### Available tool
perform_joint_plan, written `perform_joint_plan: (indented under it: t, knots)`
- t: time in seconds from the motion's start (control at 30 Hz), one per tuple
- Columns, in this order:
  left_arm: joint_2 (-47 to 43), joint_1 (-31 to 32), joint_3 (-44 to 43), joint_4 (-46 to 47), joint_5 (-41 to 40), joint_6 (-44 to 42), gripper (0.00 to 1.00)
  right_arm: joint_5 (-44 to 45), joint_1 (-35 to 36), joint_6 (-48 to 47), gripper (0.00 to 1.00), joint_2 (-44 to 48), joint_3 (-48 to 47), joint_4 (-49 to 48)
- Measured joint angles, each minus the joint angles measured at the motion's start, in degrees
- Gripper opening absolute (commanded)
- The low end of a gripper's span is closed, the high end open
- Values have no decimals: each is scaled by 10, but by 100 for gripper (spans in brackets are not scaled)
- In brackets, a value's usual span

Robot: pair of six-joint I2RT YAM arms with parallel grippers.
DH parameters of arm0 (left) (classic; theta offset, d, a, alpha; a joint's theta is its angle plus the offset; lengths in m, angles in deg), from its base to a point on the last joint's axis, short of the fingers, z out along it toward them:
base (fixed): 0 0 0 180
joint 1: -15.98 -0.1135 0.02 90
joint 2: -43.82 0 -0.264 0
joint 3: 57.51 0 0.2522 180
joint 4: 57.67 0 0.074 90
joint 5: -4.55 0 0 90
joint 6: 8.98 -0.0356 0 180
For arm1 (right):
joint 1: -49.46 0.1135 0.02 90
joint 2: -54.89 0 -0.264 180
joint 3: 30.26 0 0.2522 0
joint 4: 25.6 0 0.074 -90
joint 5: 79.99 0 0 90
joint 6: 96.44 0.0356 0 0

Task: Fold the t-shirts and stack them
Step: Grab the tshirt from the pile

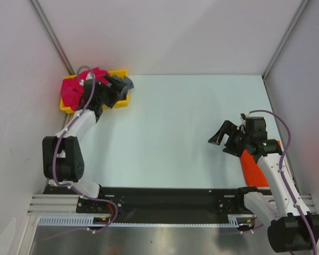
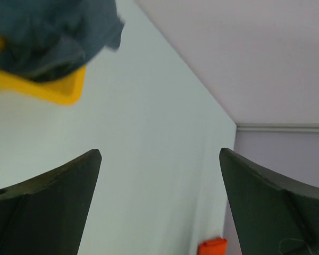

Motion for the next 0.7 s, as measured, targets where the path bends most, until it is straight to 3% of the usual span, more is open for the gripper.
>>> perform_joint_plan:
  t: [0.17, 0.27, 0.37, 0.6, 0.7]
  knots:
    - [107, -31, -272, -122, -56, -77, 100, -10, -14, -23, 100, -32, -26, 12]
    - [147, -58, -370, -173, -115, -116, 100, -9, -27, -30, 100, -43, -40, 14]
    - [163, -82, -379, -211, -165, -130, 100, -11, -47, -33, 100, -57, -42, 13]
    - [188, -119, -276, -212, -200, -135, 98, -24, -71, -32, 100, -103, -42, 10]
    - [189, -137, -251, -208, -204, -152, 92, -28, -73, -29, 100, -118, -42, 9]
